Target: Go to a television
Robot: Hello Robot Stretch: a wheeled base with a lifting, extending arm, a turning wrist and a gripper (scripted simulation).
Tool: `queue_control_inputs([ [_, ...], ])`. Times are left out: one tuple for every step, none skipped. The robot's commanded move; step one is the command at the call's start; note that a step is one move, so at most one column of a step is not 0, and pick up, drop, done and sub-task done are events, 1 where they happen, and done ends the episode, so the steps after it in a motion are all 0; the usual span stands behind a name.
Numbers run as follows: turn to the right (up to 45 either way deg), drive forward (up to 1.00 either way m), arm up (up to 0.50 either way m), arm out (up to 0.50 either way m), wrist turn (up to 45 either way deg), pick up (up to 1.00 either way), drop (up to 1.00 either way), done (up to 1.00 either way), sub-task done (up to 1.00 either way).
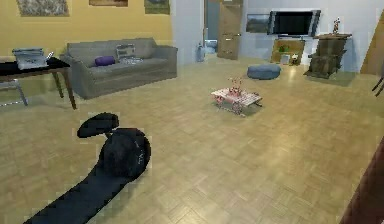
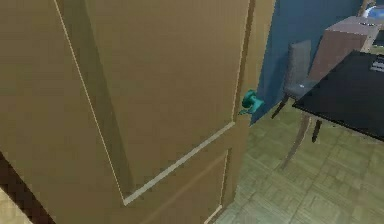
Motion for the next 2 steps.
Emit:
queue_control_inputs([
  [0.0,1.00,0.00,0.00,0.0,0.00,0.00,0.00,0.00],
  [3.0,0.00,0.00,0.00,0.0,0.00,0.00,0.00,0.00],
])
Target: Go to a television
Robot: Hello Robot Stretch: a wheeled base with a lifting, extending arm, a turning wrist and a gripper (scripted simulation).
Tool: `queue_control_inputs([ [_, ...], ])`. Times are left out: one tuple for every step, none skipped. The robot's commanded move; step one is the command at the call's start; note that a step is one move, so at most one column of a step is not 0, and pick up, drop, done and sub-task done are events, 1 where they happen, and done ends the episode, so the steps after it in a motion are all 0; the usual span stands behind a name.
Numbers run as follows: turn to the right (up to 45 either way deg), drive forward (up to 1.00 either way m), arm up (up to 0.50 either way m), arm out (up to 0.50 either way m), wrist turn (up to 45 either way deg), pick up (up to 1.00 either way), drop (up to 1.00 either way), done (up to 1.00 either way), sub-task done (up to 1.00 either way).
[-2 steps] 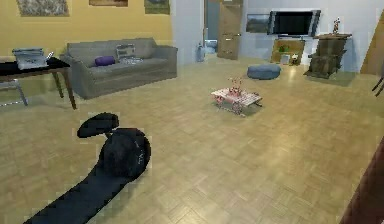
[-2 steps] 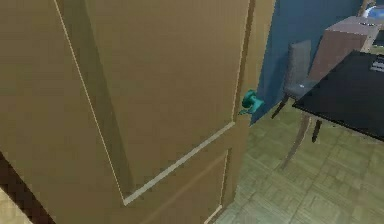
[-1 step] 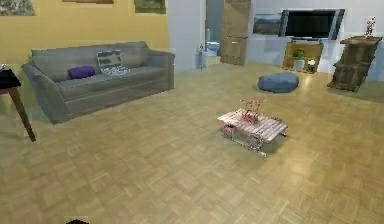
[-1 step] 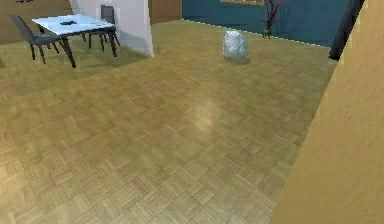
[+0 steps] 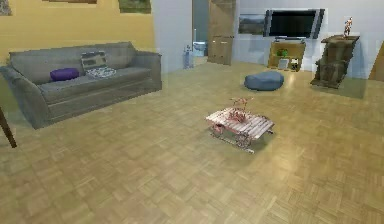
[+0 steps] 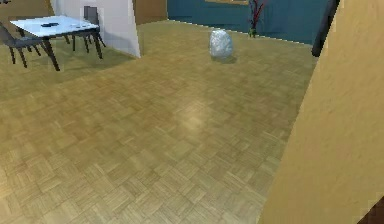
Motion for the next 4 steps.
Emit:
queue_control_inputs([
  [0.0,0.05,0.00,0.00,0.0,0.00,0.00,0.00,0.00],
  [3.0,0.00,0.00,0.00,0.0,0.00,0.00,0.00,0.00],
  [36.0,0.00,0.00,0.00,0.0,0.00,0.00,0.00,0.00],
  [0.0,0.05,0.00,0.00,0.0,0.00,0.00,0.00,0.00],
])
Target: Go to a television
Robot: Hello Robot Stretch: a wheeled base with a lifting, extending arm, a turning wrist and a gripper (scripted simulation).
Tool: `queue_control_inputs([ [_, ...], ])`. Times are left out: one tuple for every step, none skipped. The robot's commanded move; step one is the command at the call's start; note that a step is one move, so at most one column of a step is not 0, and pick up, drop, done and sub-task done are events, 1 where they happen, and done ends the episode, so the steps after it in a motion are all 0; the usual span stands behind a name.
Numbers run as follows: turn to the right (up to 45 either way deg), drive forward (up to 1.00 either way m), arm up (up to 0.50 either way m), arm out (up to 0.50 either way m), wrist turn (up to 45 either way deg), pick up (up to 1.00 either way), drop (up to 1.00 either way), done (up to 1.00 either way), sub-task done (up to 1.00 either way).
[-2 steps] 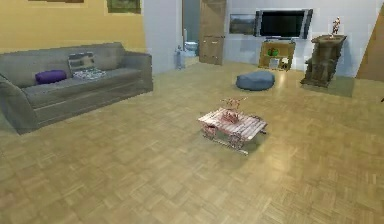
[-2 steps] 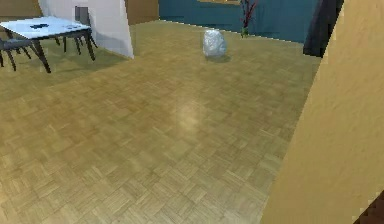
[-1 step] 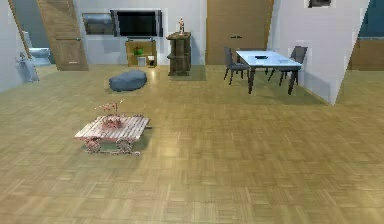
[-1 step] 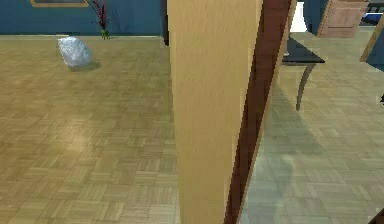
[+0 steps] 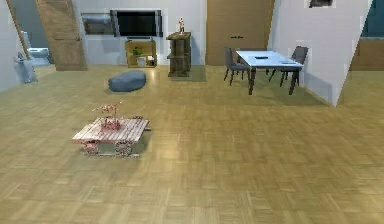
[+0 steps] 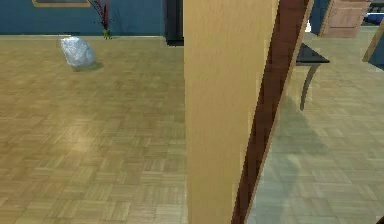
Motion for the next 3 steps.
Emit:
queue_control_inputs([
  [21.0,0.00,0.00,0.00,0.0,0.00,0.00,0.00,0.00],
  [0.0,0.40,0.00,0.00,0.0,0.00,0.00,0.00,0.00],
  [-45.0,0.00,0.00,0.00,0.0,0.00,0.00,0.00,0.00],
])
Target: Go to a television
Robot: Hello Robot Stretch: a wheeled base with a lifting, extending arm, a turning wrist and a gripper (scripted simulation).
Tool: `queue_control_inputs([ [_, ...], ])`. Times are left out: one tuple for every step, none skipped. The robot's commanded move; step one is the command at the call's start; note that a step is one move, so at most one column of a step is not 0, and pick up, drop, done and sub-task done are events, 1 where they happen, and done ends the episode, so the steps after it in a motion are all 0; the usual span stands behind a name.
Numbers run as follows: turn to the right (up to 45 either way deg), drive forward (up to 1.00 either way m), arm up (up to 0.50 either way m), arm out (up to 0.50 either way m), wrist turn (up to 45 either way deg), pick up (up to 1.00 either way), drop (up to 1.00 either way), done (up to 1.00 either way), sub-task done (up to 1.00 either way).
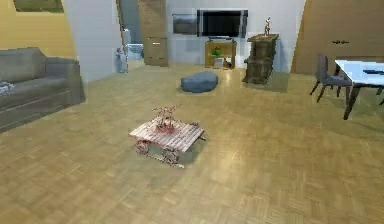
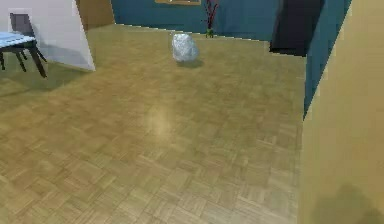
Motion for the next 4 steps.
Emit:
queue_control_inputs([
  [-33.0,0.00,0.00,0.00,0.0,0.00,0.00,0.00,0.00],
  [0.0,0.60,0.00,0.00,0.0,0.00,0.00,0.00,0.00],
  [-30.0,0.00,0.00,0.00,0.0,0.00,0.00,0.00,0.00],
  [0.0,0.15,0.00,0.00,0.0,0.00,0.00,0.00,0.00],
])
